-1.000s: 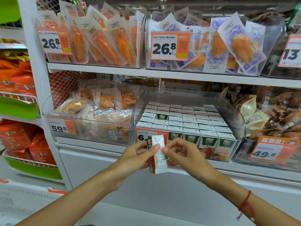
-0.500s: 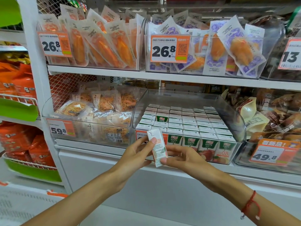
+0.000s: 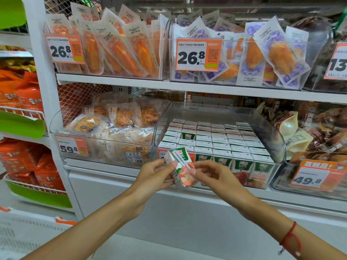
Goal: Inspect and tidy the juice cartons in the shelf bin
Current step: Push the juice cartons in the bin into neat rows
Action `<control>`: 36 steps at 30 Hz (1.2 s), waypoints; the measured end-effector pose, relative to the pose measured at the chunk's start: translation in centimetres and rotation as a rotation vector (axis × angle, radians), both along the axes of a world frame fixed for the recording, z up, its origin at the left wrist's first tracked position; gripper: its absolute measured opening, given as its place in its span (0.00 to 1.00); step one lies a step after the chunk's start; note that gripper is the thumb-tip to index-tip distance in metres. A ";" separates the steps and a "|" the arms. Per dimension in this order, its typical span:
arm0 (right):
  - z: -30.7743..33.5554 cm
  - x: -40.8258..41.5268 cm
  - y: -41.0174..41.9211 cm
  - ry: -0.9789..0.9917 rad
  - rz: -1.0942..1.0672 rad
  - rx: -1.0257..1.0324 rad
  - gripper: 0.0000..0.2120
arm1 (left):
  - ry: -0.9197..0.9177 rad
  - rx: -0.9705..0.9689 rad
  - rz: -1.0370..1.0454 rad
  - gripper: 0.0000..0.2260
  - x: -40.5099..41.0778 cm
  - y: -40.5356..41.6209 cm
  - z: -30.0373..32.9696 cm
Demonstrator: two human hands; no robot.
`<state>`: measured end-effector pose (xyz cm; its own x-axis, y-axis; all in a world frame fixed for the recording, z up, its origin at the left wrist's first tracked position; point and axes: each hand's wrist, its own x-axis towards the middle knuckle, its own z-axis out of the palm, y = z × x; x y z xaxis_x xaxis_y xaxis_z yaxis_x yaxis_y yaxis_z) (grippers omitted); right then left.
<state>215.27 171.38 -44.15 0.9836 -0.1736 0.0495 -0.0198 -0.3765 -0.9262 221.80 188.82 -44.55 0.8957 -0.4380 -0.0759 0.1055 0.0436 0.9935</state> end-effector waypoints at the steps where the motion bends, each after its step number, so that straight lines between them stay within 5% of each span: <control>1: 0.2 0.0 -0.2 0.029 0.014 0.040 0.18 | 0.007 -0.005 -0.015 0.11 0.0 0.1 0.1; 7: 0.4 0.0 -0.5 0.162 0.139 0.213 0.13 | -0.044 -0.011 -0.115 0.12 -0.3 -0.1 -0.1; 13: 0.4 0.0 -0.9 0.083 0.130 0.222 0.11 | -0.074 0.002 -0.082 0.12 -0.2 0.0 -0.3; 19: -0.5 0.1 -0.1 -0.134 -0.129 -0.339 0.18 | -0.005 0.079 -0.052 0.12 -0.7 -0.4 -0.3; 27: -0.9 -0.5 1.9 -0.310 -0.127 -0.426 0.20 | 0.048 0.060 -0.133 0.15 -0.9 -0.3 -0.2; 36: 1.5 -1.0 0.9 -0.162 0.072 0.033 0.11 | 0.098 -0.030 -0.184 0.18 0.1 0.8 1.1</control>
